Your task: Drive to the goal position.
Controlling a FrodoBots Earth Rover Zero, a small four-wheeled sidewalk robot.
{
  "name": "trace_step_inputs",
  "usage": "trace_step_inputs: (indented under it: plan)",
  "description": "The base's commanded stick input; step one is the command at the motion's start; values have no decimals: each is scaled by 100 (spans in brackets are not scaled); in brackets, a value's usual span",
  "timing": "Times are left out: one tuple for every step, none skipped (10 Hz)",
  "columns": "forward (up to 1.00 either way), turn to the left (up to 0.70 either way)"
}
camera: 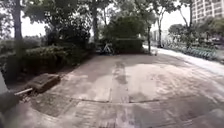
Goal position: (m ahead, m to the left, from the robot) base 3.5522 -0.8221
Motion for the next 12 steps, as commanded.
trace_step_inputs:
  plan:
    - [70,0]
    - [70,0]
    - [70,0]
    - [70,0]
    - [70,0]
    - [70,0]
    - [70,0]
    - [70,0]
    - [70,0]
    - [70,0]
    - [70,0]
    - [70,0]
